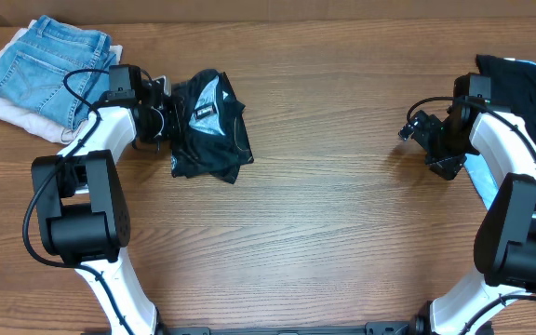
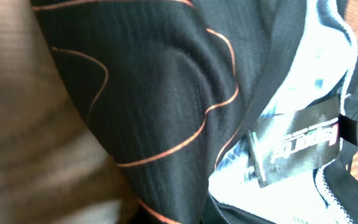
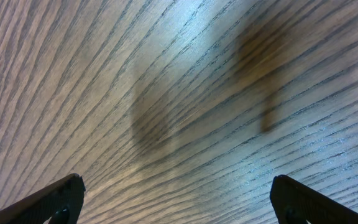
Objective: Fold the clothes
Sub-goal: 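Move the held jersey onto the folded jeans stack at upper left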
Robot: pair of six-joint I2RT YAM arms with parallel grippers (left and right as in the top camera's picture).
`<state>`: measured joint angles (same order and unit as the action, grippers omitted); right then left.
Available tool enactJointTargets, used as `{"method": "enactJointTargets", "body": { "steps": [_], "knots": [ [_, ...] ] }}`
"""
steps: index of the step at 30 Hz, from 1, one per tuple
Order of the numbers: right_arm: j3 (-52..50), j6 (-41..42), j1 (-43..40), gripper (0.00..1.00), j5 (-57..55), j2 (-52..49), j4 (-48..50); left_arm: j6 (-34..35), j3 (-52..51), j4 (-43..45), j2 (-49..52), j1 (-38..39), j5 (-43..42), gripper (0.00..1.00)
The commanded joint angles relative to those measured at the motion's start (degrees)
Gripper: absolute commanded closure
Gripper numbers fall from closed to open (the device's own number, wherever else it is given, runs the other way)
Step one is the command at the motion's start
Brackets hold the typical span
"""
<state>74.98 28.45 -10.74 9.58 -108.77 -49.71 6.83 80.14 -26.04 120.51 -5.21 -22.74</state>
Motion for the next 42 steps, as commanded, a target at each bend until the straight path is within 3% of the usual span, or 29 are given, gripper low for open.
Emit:
{"method": "enactJointTargets", "body": {
  "steps": [1,12,18,26,42],
  "knots": [
    [-0.31,-0.17,0.02,0.00,-0.55,1.84,0.17,-3.28,1.38,2.58,1.11,0.00,1.60,0.96],
    [-0.31,-0.17,0.02,0.00,-0.55,1.84,0.20,-9.90,10.58,4.15,1.11,0.00,9.90,0.96],
    [-0.31,-0.17,0.02,0.00,-0.55,1.84,0.20,-12.28,19.39,0.81,1.11,-0.59,15.67,0.96],
    [-0.31,-0.17,0.02,0.00,-0.55,1.84,0.17,-13.66,30.88,-4.24,1.11,-5.57,17.42,0.96],
    [-0.31,-0.17,0.02,0.00,-0.55,1.84,0.20,-9.79,33.55,-5.14,1.09,-19.10,13.68,0.93]
  ]
}}
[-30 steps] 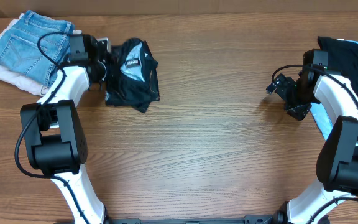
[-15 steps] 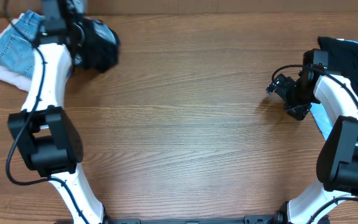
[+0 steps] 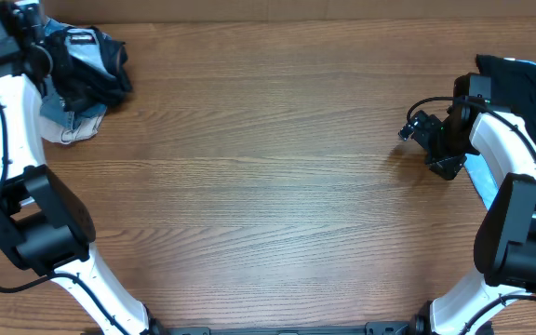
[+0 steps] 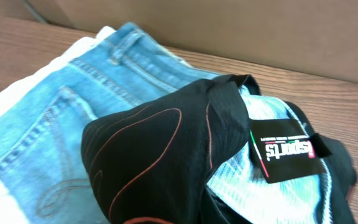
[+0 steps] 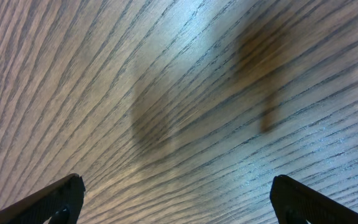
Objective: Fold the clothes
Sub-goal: 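Move the held jersey onto the folded jeans stack at upper left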
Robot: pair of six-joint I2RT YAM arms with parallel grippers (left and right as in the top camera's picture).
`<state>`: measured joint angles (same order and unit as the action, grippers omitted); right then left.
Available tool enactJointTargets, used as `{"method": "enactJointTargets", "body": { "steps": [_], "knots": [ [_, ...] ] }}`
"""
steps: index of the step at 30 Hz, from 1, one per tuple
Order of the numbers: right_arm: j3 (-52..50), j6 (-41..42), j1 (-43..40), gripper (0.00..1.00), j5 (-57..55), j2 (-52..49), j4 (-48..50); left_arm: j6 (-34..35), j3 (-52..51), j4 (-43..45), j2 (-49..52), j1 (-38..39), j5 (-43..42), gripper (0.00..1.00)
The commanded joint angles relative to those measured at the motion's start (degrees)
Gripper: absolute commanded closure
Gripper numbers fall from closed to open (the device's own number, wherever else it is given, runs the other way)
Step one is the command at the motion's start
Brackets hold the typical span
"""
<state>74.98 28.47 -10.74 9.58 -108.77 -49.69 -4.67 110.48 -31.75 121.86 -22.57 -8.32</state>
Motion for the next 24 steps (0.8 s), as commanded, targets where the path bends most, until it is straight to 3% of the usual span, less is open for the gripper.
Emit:
{"method": "enactJointTargets", "body": {
  "steps": [1,4,8,13,16,19,24],
  "knots": [
    [-0.31,-0.20,0.02,0.00,-0.55,1.84,0.17,2.01,3.21,0.57,-0.26,-2.29,-0.72,0.92],
    [-0.31,-0.20,0.02,0.00,-0.55,1.84,0.17,2.64,3.15,0.20,-0.24,-4.24,-0.46,0.91],
    [-0.31,-0.20,0.02,0.00,-0.55,1.84,0.17,2.99,2.05,0.11,-0.22,-6.86,-0.07,0.75],
    [-0.31,-0.20,0.02,0.00,-0.55,1.84,0.17,3.08,1.60,-1.88,1.75,-8.92,-0.09,0.69],
    [-0.31,-0.20,0.02,0.00,-0.55,1.84,0.17,3.43,1.60,-3.32,3.26,-9.01,-0.11,0.56],
    [-0.31,-0.20,0.02,0.00,-0.52,1.84,0.17,4.55,1.64,-4.17,3.15,-8.98,-0.28,0.36],
    [-0.31,-0.20,0.02,0.00,-0.55,1.84,0.17,7.26,2.78,-4.09,2.40,-9.35,-0.28,0.20]
  ]
}}
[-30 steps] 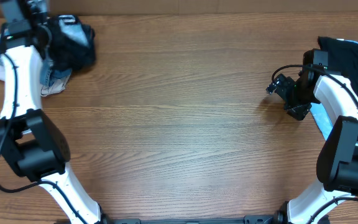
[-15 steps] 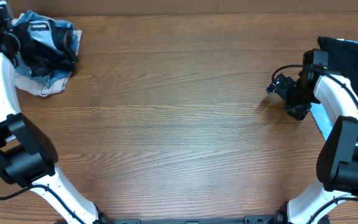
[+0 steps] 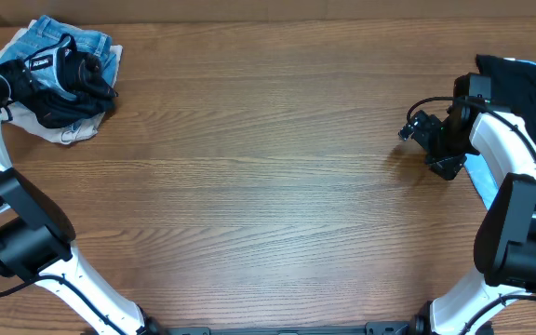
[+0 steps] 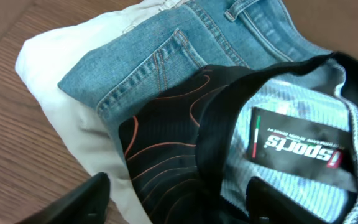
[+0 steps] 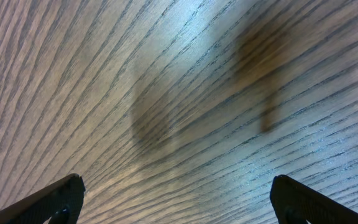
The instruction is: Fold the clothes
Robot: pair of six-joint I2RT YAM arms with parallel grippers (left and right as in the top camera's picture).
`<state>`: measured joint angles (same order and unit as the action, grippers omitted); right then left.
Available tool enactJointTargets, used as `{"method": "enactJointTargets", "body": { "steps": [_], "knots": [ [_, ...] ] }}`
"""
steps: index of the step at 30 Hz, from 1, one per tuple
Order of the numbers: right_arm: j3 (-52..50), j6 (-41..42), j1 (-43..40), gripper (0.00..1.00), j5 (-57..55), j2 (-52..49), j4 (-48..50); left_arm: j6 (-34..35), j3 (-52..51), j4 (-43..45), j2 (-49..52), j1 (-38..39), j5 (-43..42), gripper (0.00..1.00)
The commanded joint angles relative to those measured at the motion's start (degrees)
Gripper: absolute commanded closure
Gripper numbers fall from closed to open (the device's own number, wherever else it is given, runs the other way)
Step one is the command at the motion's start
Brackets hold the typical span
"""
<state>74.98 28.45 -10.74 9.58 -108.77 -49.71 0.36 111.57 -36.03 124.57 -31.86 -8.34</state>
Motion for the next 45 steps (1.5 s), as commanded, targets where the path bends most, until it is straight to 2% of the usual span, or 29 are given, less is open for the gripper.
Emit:
{"method": "enactJointTargets", "body": {
  "steps": [1,4,9,15,20,24,30,34,37,39,45],
  "knots": [
    [-0.31,-0.17,0.02,0.00,-0.55,1.84,0.20,2.95,2.08,0.20,-0.31,-0.24,-0.24,0.20],
    [-0.31,-0.17,0.02,0.00,-0.55,1.84,0.20,5.68,3.17,0.26,-0.31,-0.72,-0.26,0.20],
    [-0.31,-0.17,0.02,0.00,-0.55,1.84,0.20,7.82,3.76,-0.22,-0.31,-1.44,-3.89,0.28],
    [-0.31,-0.17,0.02,0.00,-0.55,1.84,0.20,9.51,3.76,-5.27,-0.31,-1.57,-5.44,0.26],
    [-0.31,-0.17,0.02,0.00,-0.55,1.84,0.17,11.15,4.24,-4.66,-0.31,-2.08,-5.66,0.25],
    [-0.31,-0.17,0.02,0.00,-0.52,1.84,0.20,17.57,5.22,-4.59,-0.52,-3.72,-6.34,0.32],
    [-0.31,-0.17,0.02,0.00,-0.55,1.84,0.20,24.26,6.47,-8.63,-0.55,-6.62,-14.12,0.42],
    [-0.31,-0.17,0.02,0.00,-0.55,1.84,0.20,24.70,6.45,-15.72,-0.52,-7.30,-12.24,0.45],
    [-0.31,-0.17,0.02,0.00,-0.55,1.84,0.20,22.60,6.47,-18.10,-0.70,-7.28,-14.12,0.55],
    [-0.31,-0.17,0.02,0.00,-0.55,1.84,0.20,21.88,6.47,-19.98,-1.44,-7.10,-15.96,0.55],
    [-0.31,-0.17,0.02,0.00,-0.55,1.84,0.20,20.79,6.47,-25.27,-6.80,-7.08,-18.34,0.44]
  ]
}}
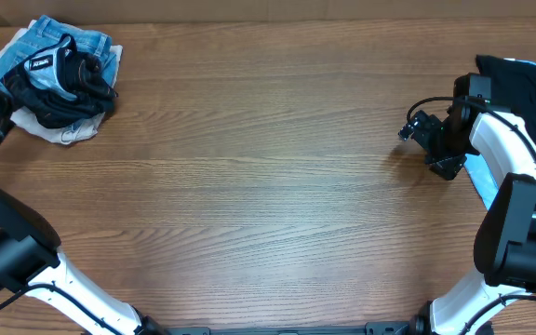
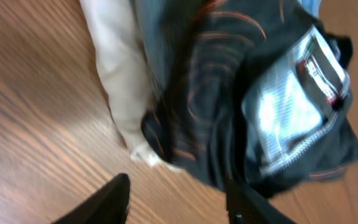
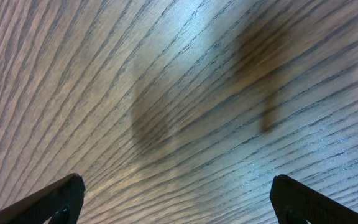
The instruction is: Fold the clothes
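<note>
A folded black sports garment point(image 1: 63, 79) with orange lines and a label lies on top of folded blue jeans point(image 1: 63, 37) and a white cloth point(image 1: 35, 121) at the far left. In the left wrist view the black garment point(image 2: 241, 93) sits ahead of my left gripper point(image 2: 179, 202), which is open and empty, just off the pile's left side. My right gripper point(image 3: 179, 202) hangs open over bare wood at the right point(image 1: 415, 126).
A heap of dark clothes point(image 1: 529, 88) with a bit of light blue lies at the right edge behind the right arm. The wooden table point(image 1: 268, 205) spreads between the two arms. A brown wall runs along the table's back edge.
My left gripper has drawn back to the left, away from the pile, and its view now shows the pile from lower down. The black garment stays on the jeans. The right arm is unchanged.
My left gripper first held the black garment on the table, right of the jeans pile. Then it held the garment over the jeans. Then the garment lay on the pile with the gripper open beside it, and now the gripper stands clear to the left.
</note>
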Robot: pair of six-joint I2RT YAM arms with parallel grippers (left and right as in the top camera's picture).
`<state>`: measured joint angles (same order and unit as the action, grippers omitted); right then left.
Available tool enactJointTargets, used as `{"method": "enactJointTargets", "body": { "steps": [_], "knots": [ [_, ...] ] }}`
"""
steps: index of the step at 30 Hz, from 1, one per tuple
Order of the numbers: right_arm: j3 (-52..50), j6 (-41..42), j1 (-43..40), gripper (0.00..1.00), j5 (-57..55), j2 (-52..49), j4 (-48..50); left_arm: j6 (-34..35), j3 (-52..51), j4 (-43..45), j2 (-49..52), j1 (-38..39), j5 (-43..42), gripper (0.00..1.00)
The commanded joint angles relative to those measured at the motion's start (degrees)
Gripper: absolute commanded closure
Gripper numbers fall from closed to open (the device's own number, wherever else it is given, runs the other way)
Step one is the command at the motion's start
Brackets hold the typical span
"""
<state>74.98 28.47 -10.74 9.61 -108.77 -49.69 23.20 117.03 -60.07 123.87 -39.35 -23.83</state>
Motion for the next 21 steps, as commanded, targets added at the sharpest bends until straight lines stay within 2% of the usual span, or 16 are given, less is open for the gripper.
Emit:
{"method": "enactJointTargets", "body": {
  "steps": [1,5,6,8,12,21],
  "knots": [
    [-0.31,-0.20,0.02,0.00,-0.57,1.84,0.17,-2.36,1.01,-2.32,-7.58,0.42,-2.84,0.43],
    [-0.31,-0.20,0.02,0.00,-0.57,1.84,0.17,-4.31,1.01,-7.06,-13.64,0.42,-3.30,0.34],
    [-0.31,-0.20,0.02,0.00,-0.57,1.84,0.17,-4.81,1.01,-8.22,-14.99,0.44,-3.65,0.25],
    [-0.31,-0.20,0.02,0.00,-0.57,1.84,0.17,-8.50,1.01,-10.67,-17.84,0.44,-7.48,0.00],
    [-0.31,-0.20,0.02,0.00,-0.57,1.84,0.15,-15.47,1.01,-16.37,-21.99,0.72,-13.62,0.00],
    [-0.31,-0.20,0.02,0.00,-0.57,1.84,0.17,-22.62,0.98,-23.30,-28.20,6.71,-12.33,0.00]
  ]
}}
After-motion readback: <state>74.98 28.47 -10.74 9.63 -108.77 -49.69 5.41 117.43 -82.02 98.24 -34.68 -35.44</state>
